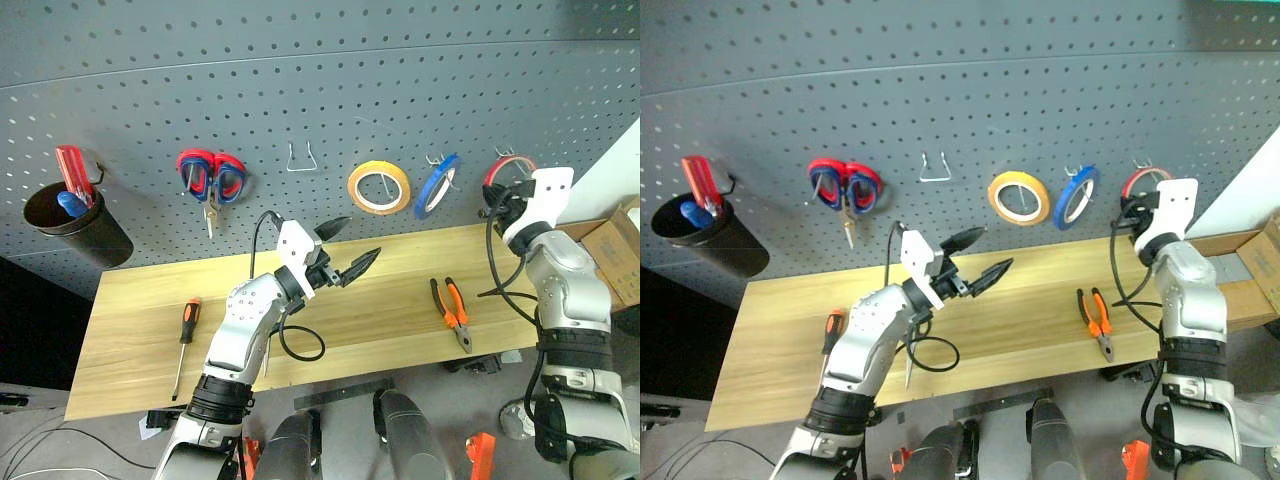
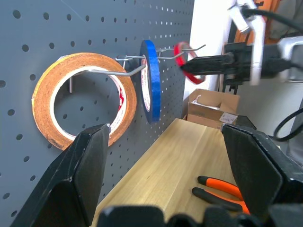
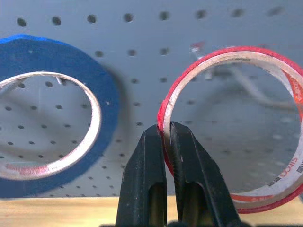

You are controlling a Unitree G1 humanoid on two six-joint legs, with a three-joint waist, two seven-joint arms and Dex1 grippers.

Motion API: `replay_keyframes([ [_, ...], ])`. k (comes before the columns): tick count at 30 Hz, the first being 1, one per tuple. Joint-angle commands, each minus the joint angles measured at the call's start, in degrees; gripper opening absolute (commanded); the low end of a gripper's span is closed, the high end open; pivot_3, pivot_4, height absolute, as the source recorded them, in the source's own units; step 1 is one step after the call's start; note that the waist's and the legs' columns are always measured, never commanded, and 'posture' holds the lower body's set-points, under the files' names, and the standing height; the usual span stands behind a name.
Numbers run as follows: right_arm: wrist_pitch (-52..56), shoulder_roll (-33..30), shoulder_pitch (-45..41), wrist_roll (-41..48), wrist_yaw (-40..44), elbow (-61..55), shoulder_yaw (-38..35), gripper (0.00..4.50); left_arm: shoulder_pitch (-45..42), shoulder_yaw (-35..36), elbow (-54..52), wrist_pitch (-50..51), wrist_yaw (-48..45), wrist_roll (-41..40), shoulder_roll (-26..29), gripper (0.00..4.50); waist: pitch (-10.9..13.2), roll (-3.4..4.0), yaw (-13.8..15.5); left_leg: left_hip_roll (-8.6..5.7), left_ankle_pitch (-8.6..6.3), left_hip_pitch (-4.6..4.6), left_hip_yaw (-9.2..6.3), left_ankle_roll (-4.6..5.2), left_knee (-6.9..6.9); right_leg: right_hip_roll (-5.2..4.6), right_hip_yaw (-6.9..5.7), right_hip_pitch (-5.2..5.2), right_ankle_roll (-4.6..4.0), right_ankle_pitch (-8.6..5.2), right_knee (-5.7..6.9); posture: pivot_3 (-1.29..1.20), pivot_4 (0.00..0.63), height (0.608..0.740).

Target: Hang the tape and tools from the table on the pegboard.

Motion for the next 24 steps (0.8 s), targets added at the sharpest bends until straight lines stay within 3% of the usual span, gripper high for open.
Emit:
replay_keyframes([
  [1, -3.61, -0.25, -3.24, -0.98, 0.08, 5.02, 0.33, 0.43, -0.56, 0.02, -2.79, -0.25, 0.41, 0.01, 0.15, 4.05, -0.02, 0.01, 0.17, 0.0, 0.0, 0.0, 0.01, 0.0, 0.02, 0.0, 0.0, 0.0, 0.0, 0.01, 0.0, -0.2, 0.199, 0.74],
  [7, -2.34, -0.96, -0.66, -1.19, 0.05, 1.22, 1.0, 2.35, -1.13, -0.27, -2.29, -0.41, 0.79, 0.18, -0.23, 4.05, -0.03, 0.01, 1.08, 0.0, 0.0, -0.08, 0.0, -0.01, 0.06, 0.0, 0.0, -0.05, -0.01, 0.02, -0.01, -0.2, 0.205, 0.74],
  [13, 11.17, -3.72, 9.65, 1.04, 1.0, -14.93, 1.26, 4.38, -0.04, -1.62, -1.74, 0.28, -1.25, 1.28, 1.91, 4.05, -0.13, 0.12, 1.66, 0.0, -0.01, -0.15, -0.04, 0.0, 0.26, 0.0, -0.02, -0.03, 0.01, 0.03, 0.02, -0.22, 0.218, 0.74],
  [18, 34.01, -5.68, 25.26, 5.24, 0.06, -32.89, 3.62, 4.45, 4.44, -4.38, -0.89, 2.78, -7.67, 3.6, 10.28, 4.05, -0.37, 0.29, 2.04, 0.1, -0.07, -0.16, -0.14, 0.09, 0.45, 0.1, -0.01, 0.02, 0.02, 0.03, 0.05, -0.22, 0.254, 0.74],
  [24, 44.94, -0.11, 22.25, 2.73, -7.4, -29.0, 5.84, 4.45, 11.51, -6.38, -6.17, 7.25, -15.49, 1.13, 17.42, 4.05, -0.35, 0.33, 1.5, 0.13, -0.08, -0.09, 0.0, 0.34, 0.54, 0.13, 0.12, 0.05, -0.01, 0.2, 0.02, -0.19, 0.282, 0.74],
])
